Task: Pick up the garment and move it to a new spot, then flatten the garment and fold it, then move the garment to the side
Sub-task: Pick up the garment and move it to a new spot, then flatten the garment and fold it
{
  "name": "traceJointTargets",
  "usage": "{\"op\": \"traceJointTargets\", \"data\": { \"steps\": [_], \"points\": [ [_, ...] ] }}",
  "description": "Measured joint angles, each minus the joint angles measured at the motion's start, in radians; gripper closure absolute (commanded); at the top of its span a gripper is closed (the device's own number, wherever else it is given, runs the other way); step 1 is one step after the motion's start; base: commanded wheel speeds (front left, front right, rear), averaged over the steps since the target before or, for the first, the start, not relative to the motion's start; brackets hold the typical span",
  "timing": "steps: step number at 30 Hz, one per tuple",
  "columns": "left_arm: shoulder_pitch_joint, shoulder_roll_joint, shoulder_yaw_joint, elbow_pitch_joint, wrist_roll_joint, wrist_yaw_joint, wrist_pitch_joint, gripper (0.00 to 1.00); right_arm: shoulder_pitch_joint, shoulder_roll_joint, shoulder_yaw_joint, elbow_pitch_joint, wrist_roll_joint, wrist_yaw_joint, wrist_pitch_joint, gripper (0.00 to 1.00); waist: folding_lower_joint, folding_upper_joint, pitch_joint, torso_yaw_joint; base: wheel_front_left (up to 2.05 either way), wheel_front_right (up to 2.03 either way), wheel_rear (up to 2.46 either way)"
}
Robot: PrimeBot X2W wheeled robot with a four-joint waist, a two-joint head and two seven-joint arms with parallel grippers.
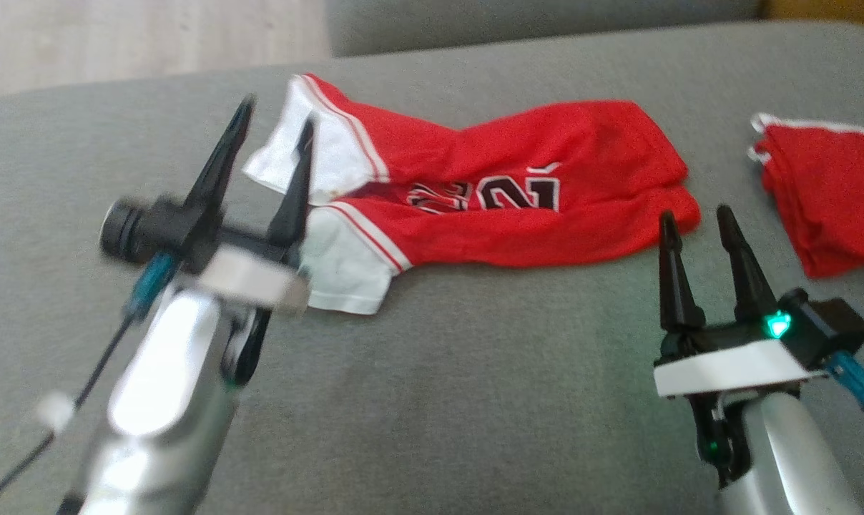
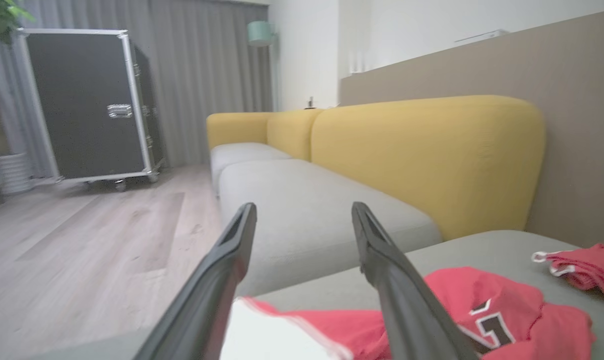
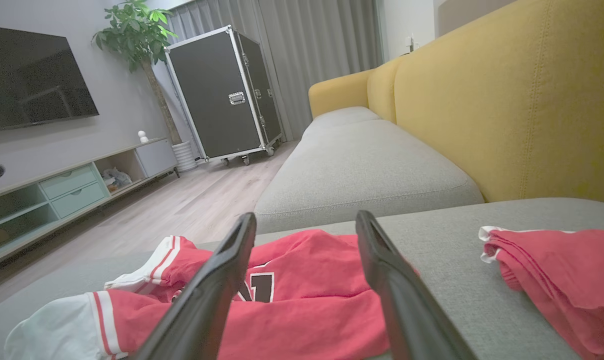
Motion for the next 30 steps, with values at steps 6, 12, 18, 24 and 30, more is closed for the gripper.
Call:
{"op": "traceJointTargets", "data": {
  "steps": [6, 12, 18, 24, 30],
  "points": [
    [0.25, 0.038, 0.111, -0.055, -0.001, 0.0, 0.0, 0.0, 0.061, 0.0, -0.038, 0.015, -0.022, 0.0, 0.0, 0.0, -0.0003, 0.0, -0.074, 0.079, 0.0, 0.0, 0.0],
    [0.513, -0.016, 0.268, -0.163, -0.005, 0.017, 0.001, 0.0, 0.092, 0.001, -0.019, 0.026, -0.038, 0.0, 0.0, 0.0, -0.0004, 0.0, -0.138, 0.127, 0.0, 0.0, 0.0],
    [0.524, -0.06, 0.305, -0.174, 0.027, -0.011, 0.001, 0.0, 0.095, 0.001, -0.015, 0.026, -0.039, 0.0, 0.0, 0.0, -0.0001, 0.0, -0.138, 0.117, 0.0, 0.0, 0.0],
    [0.489, -0.079, 0.305, -0.109, 0.041, -0.029, 0.001, 0.0, 0.092, 0.001, -0.014, 0.023, -0.039, 0.0, 0.0, 0.0, -0.0001, 0.0, -0.119, 0.098, 0.0, 0.0, 0.0],
    [0.386, -0.088, 0.272, 0.049, 0.041, -0.038, 0.045, 0.0, 0.09, 0.001, -0.014, 0.015, -0.039, 0.0, 0.0, 0.0, 0.0001, 0.0, -0.071, 0.084, 0.0, 0.0, 0.0]
  ]
}}
